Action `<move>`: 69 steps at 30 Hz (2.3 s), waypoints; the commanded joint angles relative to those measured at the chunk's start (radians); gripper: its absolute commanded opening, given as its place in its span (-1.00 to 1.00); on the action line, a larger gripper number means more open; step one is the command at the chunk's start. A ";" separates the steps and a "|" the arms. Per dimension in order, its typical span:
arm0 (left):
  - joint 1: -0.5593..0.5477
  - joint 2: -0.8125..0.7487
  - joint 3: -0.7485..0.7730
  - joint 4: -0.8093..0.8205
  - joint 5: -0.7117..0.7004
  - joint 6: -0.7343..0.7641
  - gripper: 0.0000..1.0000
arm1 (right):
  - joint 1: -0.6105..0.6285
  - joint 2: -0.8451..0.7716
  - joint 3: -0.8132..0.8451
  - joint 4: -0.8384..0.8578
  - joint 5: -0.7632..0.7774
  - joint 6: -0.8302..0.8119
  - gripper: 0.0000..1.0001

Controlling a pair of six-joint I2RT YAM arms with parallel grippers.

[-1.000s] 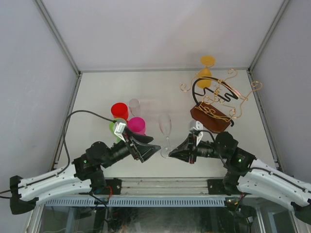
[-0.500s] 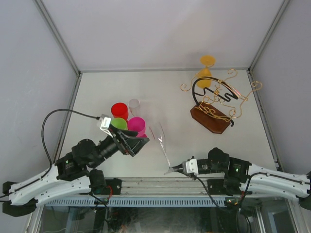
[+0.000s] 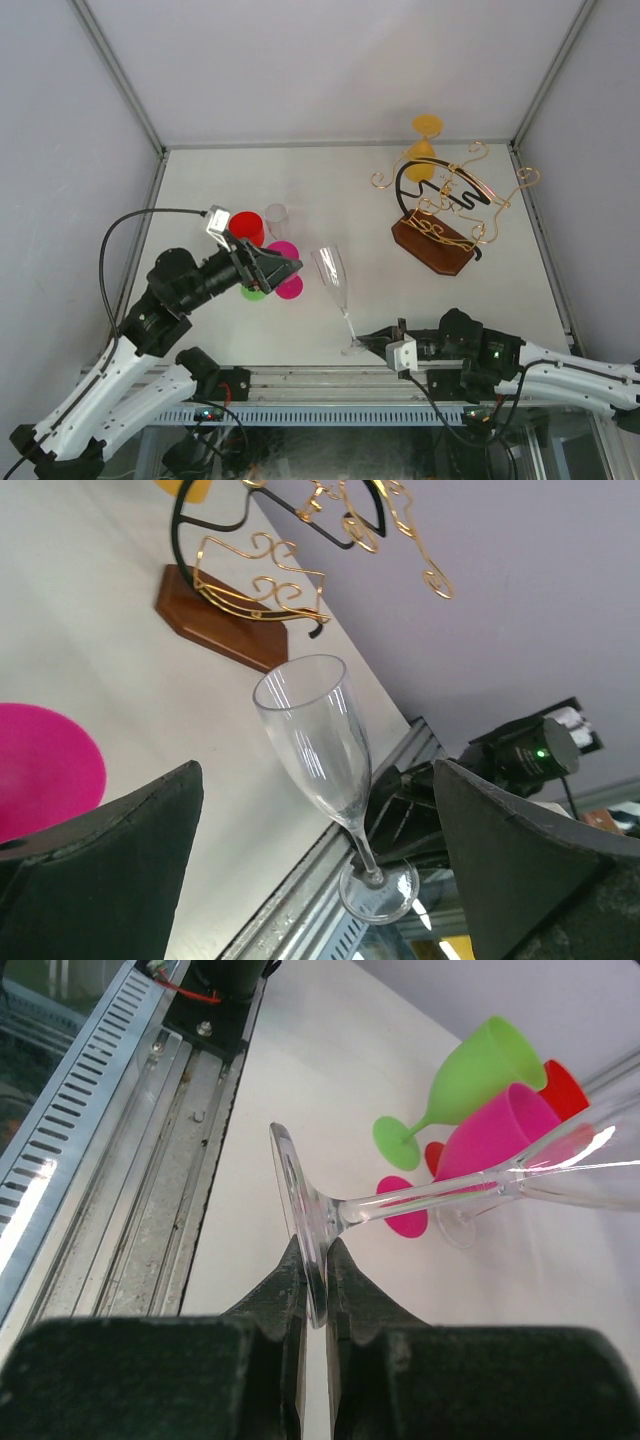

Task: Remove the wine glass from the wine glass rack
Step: Place the wine glass at the center of the board.

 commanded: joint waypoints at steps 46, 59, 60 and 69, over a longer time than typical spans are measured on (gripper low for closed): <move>-0.019 0.487 0.419 -0.359 0.495 0.346 0.52 | 0.018 0.051 -0.108 0.235 -0.080 -0.135 -1.00; -0.104 0.525 0.426 -0.509 0.726 0.557 0.07 | 0.028 -0.008 -0.119 0.196 0.027 -0.139 -1.00; -0.108 0.525 0.424 -0.525 0.721 0.570 -0.07 | 0.028 -0.011 -0.122 0.197 0.040 -0.138 -1.00; -0.111 0.456 0.430 -0.554 0.628 0.611 -1.00 | 0.028 0.004 -0.122 0.191 0.074 -0.122 -0.84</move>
